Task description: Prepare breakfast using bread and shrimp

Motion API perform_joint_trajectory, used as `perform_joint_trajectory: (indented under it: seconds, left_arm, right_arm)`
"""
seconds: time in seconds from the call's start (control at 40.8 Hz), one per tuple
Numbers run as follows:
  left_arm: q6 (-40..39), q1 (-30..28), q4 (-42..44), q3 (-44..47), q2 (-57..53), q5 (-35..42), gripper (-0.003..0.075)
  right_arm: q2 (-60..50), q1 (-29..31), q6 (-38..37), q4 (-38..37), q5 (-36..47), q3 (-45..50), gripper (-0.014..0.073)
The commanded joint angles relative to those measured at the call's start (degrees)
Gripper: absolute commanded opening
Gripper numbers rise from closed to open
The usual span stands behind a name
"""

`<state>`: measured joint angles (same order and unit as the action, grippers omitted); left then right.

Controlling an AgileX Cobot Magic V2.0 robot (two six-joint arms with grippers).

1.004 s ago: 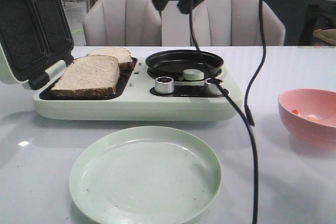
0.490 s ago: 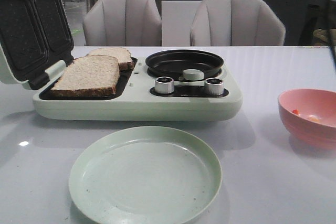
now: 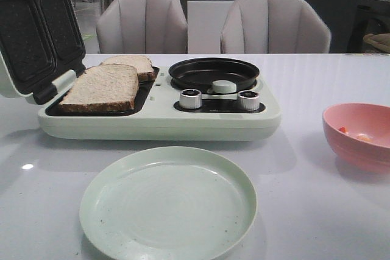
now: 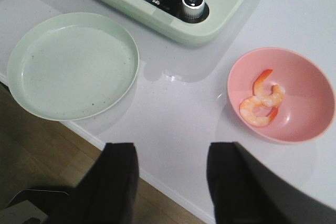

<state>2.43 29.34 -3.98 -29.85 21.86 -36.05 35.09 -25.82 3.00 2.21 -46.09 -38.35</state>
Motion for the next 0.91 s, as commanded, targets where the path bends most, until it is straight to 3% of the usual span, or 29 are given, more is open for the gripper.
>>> perform_joint_trajectory:
  seconds: [0.0, 0.392, 0.49, 0.661, 0.882]
  left_arm:
    - [0.0, -0.3, 2.4, -2.9, 1.3, 1.5, 0.0434]
    - [-0.5, -0.3, 9.6, -15.4, 20.9, -18.8, 0.0434]
    - [-4.1, -1.2, 11.4, -17.9, 28.2, -21.3, 0.0434]
    - [-4.1, -8.3, 9.5, -21.5, 37.8, -20.1, 0.0434]
    - [6.3, -22.1, -2.6, -27.0, 45.3, -17.8, 0.0354]
  right_arm:
    - [-1.5, 0.1, -0.1, 0.2, 3.9, -0.7, 0.0430]
    - [-1.5, 0.1, -0.1, 0.3, 3.1, -0.7, 0.0430]
    - [-1.5, 0.1, -0.1, 0.3, 3.1, -0.7, 0.0430]
    - [-1.5, 0.1, -0.1, 0.3, 3.1, -0.7, 0.0430]
    - [-1.5, 0.1, -0.1, 0.3, 3.1, -0.7, 0.0430]
